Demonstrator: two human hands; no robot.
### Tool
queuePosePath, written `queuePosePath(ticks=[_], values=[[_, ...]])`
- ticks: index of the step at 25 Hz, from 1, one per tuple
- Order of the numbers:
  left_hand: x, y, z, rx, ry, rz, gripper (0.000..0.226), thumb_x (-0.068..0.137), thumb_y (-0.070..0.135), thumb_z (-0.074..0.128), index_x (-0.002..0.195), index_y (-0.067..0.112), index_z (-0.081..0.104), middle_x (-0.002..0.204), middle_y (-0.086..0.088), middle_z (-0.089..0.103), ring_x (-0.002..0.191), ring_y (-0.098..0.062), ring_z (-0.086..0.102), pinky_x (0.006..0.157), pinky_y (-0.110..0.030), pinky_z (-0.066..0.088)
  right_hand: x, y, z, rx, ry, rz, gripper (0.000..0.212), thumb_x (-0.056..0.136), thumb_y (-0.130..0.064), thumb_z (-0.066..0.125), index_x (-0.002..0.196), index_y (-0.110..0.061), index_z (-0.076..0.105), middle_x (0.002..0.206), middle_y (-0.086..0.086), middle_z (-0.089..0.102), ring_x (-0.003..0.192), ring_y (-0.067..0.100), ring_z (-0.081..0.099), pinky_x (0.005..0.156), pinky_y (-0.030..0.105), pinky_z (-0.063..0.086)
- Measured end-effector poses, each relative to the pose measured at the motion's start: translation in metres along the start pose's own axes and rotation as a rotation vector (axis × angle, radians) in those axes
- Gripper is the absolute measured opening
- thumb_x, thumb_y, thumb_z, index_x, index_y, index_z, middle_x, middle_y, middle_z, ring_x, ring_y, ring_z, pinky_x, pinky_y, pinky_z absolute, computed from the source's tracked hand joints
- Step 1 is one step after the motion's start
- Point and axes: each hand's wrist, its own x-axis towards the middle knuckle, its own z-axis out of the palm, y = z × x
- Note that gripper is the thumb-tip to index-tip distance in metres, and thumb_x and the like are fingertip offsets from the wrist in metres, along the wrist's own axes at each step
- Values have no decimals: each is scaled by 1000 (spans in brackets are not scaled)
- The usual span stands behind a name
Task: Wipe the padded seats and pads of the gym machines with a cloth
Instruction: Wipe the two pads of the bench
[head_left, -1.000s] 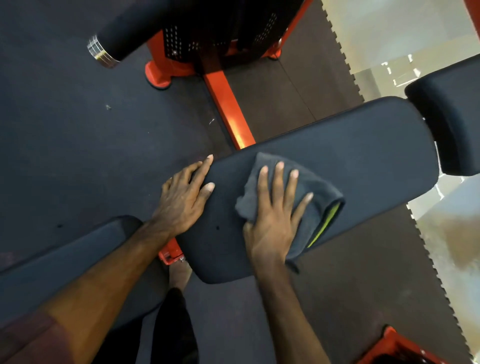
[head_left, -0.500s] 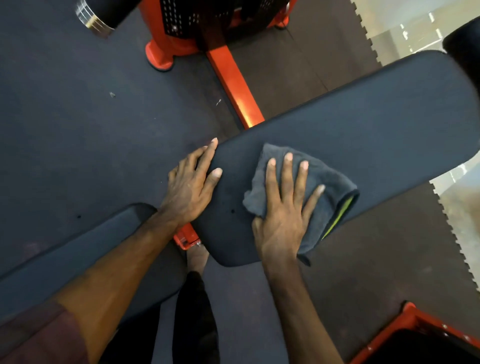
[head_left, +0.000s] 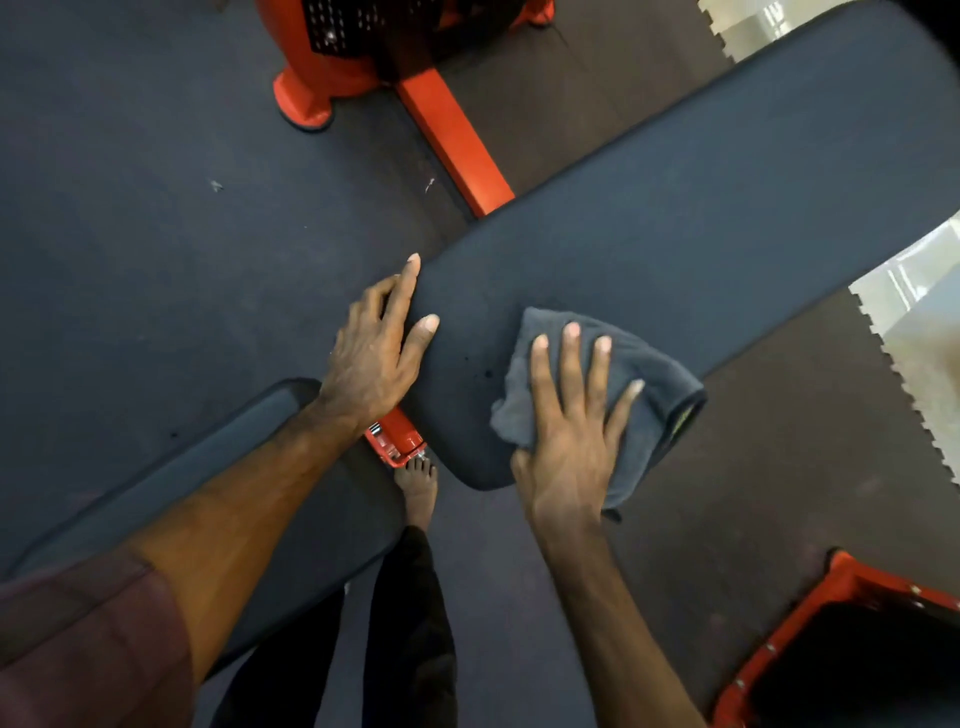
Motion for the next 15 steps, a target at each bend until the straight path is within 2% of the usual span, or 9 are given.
queuePosePath(ticks=[2,4,5,8,10,12,15], values=[[1,-3,3,-1,13,15,70,108,59,35,169,34,10,156,-6,40,133,-35,47,110,-59,42,3,-13,9,18,-24,-155,112,70,-13,73,168,-22,19,177,3,4,162,34,-4,125,68,3],[3,-6,6,0,28,33,71,108,60,34,169,32,12,155,-8,41,135,-36,47,112,-58,41,34,-14,6,-9,29,-239,106,74,-14,69,167,-22,19,177,3,6,162,33,-1,125,68,4],[3,-8,8,2,32,41,71,108,60,34,169,31,12,155,-9,41,135,-37,47,113,-57,41,46,-8,5,-33,70,-220,104,74,-14,65,167,-22,19,176,3,8,163,33,1,126,68,4],[3,-11,8,-14,34,61,71,109,58,36,169,29,12,154,-11,42,133,-39,47,114,-56,39,31,10,8,-13,116,16,102,75,-14,56,168,-23,16,176,2,7,163,30,1,127,65,2],[2,-9,7,-6,36,57,71,109,60,35,169,31,11,155,-10,41,132,-39,47,112,-57,40,-9,2,15,-1,81,93,103,79,-17,68,168,-22,18,176,4,8,163,32,0,126,68,4],[2,-10,8,6,46,56,71,108,62,33,169,32,10,155,-10,41,131,-39,48,110,-59,42,-31,-15,27,9,-7,25,114,71,-20,78,168,-20,18,176,5,6,162,35,-3,125,70,2],[2,-13,11,-5,53,50,72,107,64,33,169,33,12,155,-9,42,132,-39,48,111,-59,42,8,-25,23,2,53,-189,105,75,-14,69,167,-20,19,176,5,7,162,34,0,125,69,4]])
